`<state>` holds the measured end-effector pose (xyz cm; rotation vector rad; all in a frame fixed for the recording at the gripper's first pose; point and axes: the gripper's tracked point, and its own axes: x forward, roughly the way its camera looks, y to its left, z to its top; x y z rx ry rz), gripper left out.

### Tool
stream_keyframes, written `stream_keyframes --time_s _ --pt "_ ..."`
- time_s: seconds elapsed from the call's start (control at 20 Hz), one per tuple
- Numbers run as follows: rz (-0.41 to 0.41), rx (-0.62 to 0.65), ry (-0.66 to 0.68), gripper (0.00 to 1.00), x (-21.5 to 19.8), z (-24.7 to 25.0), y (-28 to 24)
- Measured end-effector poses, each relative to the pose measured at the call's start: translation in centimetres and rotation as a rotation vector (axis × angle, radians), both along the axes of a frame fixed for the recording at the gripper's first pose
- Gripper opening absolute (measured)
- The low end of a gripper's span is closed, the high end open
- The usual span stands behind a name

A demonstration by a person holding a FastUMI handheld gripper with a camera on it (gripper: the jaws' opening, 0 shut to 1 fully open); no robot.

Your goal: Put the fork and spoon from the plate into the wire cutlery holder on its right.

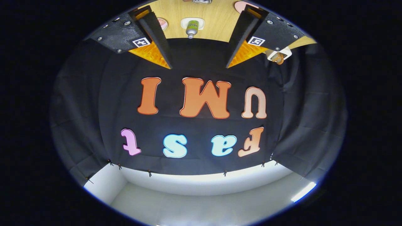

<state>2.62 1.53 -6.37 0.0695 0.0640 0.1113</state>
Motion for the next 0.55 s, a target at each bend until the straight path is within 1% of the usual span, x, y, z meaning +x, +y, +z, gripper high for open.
stream_keyframes --time_s 0.15,0.4,0.45,0.55 --pt "-0.019 0.024 -0.01 0.97 0.1 0.3 -0.4" --pt "-0.057 0.013 -0.077 0.97 0.1 1.5 -0.9" --pt "-0.059 0.01 -0.088 0.97 -0.9 2.4 -0.5" --pt "-0.062 0.001 -0.11 0.97 -1.0 2.8 -0.6"
